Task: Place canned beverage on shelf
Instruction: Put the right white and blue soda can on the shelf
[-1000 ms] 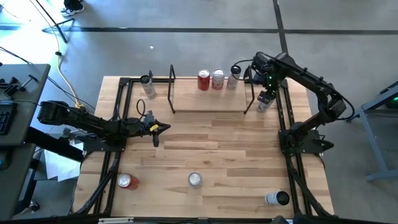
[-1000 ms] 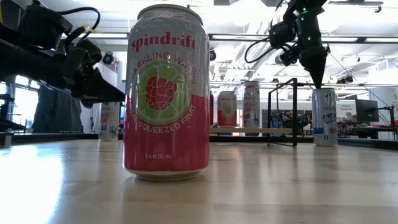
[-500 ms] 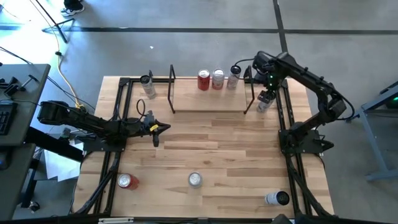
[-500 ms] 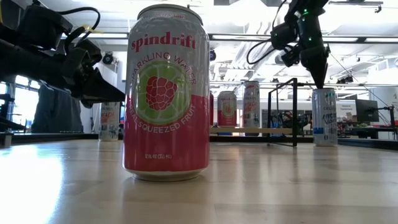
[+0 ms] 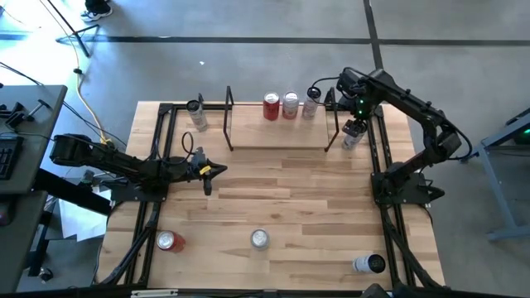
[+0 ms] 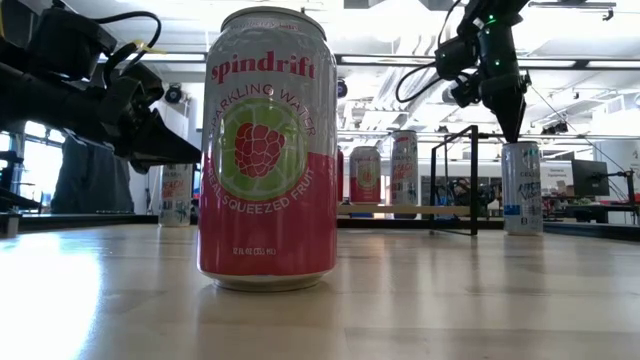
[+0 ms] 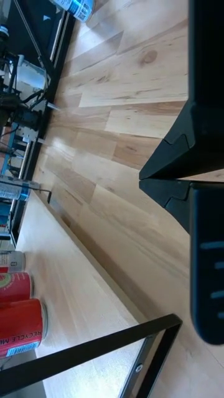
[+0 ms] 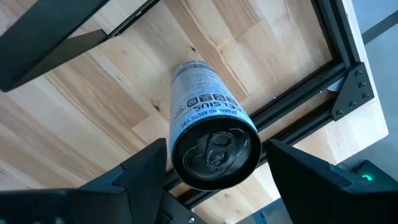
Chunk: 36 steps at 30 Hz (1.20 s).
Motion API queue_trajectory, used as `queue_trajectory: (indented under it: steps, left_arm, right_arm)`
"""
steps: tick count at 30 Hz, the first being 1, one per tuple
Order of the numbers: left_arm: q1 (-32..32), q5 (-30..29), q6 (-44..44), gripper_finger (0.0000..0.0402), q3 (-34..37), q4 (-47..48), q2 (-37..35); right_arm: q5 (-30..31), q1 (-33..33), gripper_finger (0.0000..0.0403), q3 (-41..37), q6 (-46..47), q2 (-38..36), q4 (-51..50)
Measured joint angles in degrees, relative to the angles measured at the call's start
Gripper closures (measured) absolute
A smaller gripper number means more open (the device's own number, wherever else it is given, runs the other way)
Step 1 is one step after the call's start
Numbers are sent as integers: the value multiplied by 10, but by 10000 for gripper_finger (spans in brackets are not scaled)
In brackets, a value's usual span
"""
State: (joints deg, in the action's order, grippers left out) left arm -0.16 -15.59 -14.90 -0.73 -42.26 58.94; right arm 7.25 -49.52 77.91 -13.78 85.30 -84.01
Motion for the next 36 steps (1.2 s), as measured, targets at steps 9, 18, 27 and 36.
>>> queue_trajectory:
  steps: [9, 18, 27, 36]
  left_arm:
    - [0, 0, 0, 401, 0, 0, 0]
    - [0, 0, 0, 401, 0, 0, 0]
    - [0, 0, -5, 401, 0, 0, 0]
    - [0, -35, 3, 401, 0, -9, 0]
  right_arm:
    - [-19, 0, 141, 0, 30, 0, -10]
    - [-5, 18, 142, 0, 36, -6, -59]
    - [1, 23, 203, 0, 32, -83, -45]
    - [-10, 23, 385, 0, 71, -176, 72]
